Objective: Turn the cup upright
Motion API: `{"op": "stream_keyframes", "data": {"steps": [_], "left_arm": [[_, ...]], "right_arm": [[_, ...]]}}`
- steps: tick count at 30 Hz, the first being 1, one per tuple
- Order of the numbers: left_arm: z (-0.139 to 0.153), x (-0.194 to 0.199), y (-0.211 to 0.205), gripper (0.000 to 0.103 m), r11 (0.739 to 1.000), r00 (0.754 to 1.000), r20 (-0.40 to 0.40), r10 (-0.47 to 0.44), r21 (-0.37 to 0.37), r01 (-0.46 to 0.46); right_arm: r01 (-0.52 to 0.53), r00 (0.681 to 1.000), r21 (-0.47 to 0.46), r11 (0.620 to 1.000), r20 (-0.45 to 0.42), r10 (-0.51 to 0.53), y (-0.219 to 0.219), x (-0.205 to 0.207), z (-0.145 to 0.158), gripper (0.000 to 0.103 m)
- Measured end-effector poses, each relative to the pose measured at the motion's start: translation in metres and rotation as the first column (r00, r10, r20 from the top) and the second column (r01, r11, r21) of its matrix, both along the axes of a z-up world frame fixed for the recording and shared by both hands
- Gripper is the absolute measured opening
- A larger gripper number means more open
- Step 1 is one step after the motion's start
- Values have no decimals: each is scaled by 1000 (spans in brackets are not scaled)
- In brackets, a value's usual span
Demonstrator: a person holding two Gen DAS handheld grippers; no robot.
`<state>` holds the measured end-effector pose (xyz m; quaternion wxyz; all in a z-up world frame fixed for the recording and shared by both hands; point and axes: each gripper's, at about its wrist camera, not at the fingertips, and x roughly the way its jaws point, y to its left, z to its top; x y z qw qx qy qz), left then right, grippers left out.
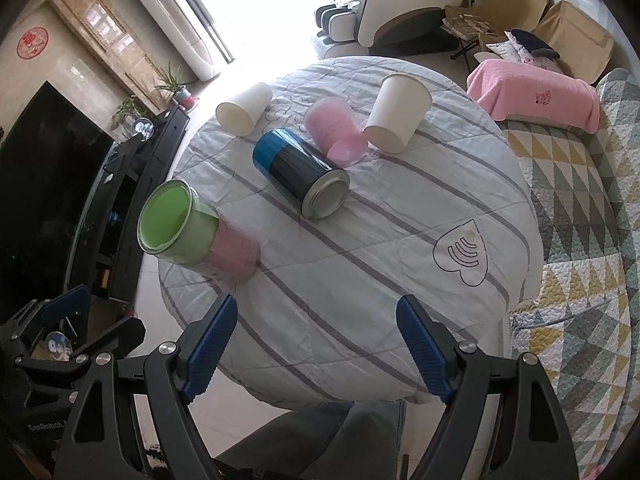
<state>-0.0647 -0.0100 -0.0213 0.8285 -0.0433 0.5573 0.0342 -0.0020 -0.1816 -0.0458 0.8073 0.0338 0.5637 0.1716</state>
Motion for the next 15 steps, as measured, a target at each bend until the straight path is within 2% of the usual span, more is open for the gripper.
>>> {"op": "stream_keyframes", "data": {"steps": [15], "left_arm": [[-3,2,4,103,1000,1000,-6,22,4,-22]], "right_arm": [[-5,1000,3,1000,-10,5,1,-1,-1,83]]}}
